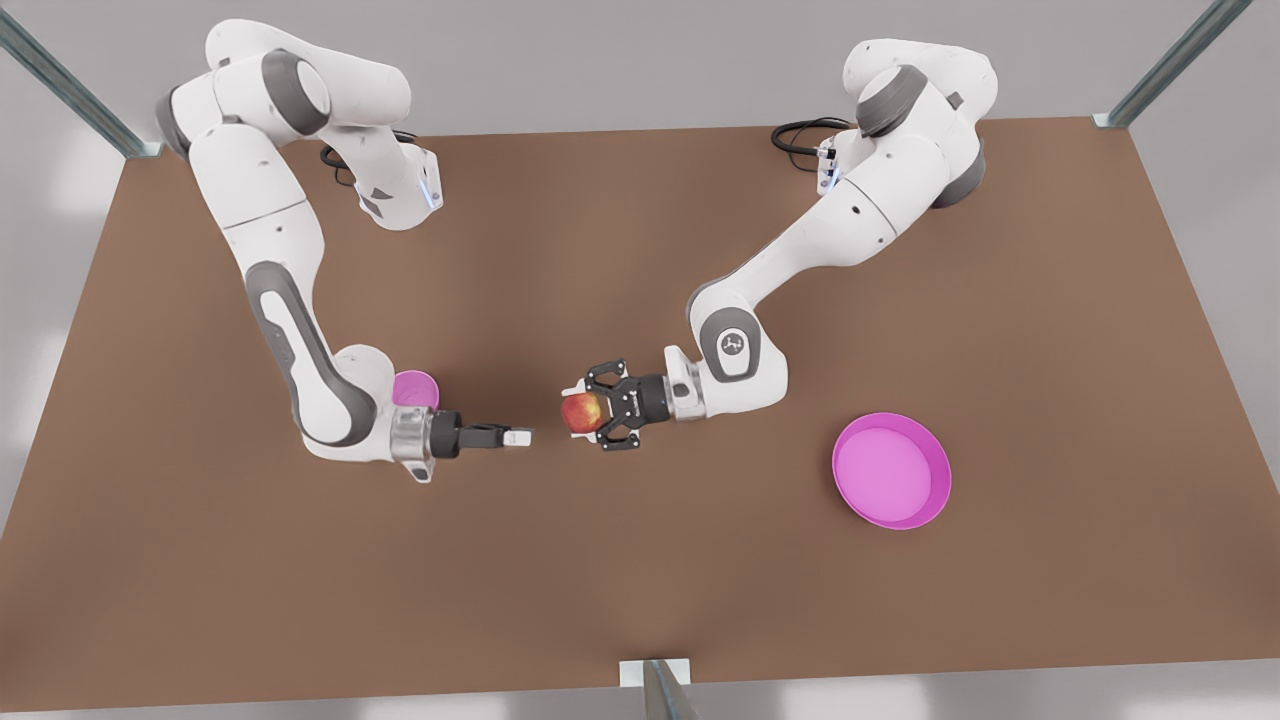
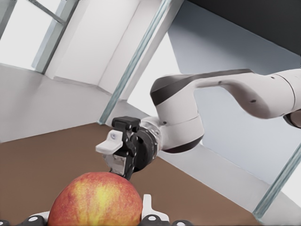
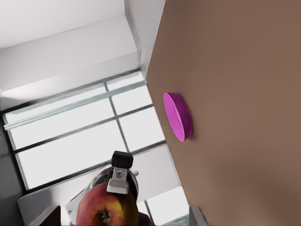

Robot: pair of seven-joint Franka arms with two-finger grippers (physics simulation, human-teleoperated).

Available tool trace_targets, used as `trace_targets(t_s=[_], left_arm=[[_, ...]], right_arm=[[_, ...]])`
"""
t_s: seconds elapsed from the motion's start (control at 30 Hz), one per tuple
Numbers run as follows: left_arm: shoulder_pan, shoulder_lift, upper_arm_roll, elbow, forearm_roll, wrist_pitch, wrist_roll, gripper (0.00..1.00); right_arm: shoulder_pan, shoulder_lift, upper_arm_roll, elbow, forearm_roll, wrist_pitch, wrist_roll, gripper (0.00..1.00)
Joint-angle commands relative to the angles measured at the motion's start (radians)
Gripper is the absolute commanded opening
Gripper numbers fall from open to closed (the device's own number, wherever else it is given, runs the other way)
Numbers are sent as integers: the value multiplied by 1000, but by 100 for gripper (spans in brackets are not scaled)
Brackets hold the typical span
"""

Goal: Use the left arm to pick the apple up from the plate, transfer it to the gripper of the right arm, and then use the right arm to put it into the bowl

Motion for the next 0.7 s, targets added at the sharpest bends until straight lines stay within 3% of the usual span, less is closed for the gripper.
trace_targets(t_s=[0.0,0.67], left_arm=[[1,0,-1,0,1,-6,339,69],[-3,31,-7,23,1,-8,337,69]], right_arm=[[3,-7,13,-7,-27,-7,-462,100],[-34,-26,130,-57,16,75,-521,100]])
